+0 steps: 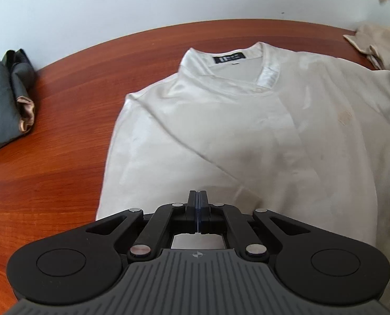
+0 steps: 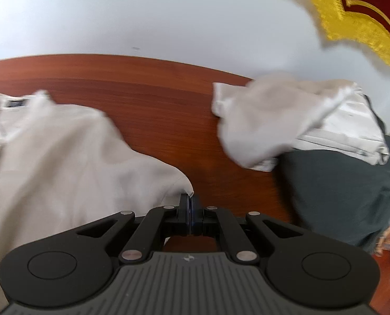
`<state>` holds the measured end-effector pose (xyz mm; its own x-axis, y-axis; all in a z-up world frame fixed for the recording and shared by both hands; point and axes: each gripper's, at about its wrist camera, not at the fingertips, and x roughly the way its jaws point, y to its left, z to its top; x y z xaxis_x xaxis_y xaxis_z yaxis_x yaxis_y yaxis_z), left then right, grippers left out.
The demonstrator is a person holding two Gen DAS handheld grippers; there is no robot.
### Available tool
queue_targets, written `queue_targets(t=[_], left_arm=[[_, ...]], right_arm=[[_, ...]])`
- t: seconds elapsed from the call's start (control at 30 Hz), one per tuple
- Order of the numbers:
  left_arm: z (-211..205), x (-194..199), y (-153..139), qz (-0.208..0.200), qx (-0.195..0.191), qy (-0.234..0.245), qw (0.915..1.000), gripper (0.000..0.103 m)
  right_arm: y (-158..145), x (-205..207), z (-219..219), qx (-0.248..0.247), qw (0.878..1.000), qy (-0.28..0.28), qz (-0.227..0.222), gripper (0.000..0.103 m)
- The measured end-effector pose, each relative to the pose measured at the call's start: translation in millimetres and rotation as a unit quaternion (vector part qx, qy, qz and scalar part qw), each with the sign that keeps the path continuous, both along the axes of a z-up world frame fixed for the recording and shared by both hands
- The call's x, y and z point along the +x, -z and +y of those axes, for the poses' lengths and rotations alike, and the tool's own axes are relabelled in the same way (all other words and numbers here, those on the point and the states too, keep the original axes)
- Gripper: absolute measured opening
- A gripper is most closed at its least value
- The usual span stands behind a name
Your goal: Fold clothes
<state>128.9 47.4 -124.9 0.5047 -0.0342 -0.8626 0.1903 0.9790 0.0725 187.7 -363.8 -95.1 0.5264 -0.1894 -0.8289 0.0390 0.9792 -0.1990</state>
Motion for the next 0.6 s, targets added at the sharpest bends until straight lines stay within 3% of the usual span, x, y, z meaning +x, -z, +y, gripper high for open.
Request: queue_targets(t=[0.17,0.2,0.23,0.3,0.43,0.6], left_arm=[[0,-4,0,0.009,-0.008,0.004,0.9999,0.003],[-2,-6,-1,0.009,-0.01,0.008,0.9999,0.004],[-4,-6,0,0.01,-0.011,0.01,0.9998,0.006],[-9,-8,1,0.012,-0.011,0.013,0.9998,0.011],[-17,-9,4,0.017,-0.012,0.02,0.9996,0.025],[-25,-7,9,0.023,-0.014,0.026,0.9993,0.03]], right_arm=[[15,12,-17,-0.027,0.999,0.017,0.024,0.002],[16,13,-16,-0.027,0.999,0.017,0.024,0.009],[15,12,-15,-0.028,0.999,0.015,0.023,0.022],[12,8,-10,-0.026,0.999,0.004,0.018,0.031],[7,1,7,-0.014,1.0,-0.022,0.016,0.031],[-4,-12,22,0.017,0.999,-0.036,0.01,0.032]])
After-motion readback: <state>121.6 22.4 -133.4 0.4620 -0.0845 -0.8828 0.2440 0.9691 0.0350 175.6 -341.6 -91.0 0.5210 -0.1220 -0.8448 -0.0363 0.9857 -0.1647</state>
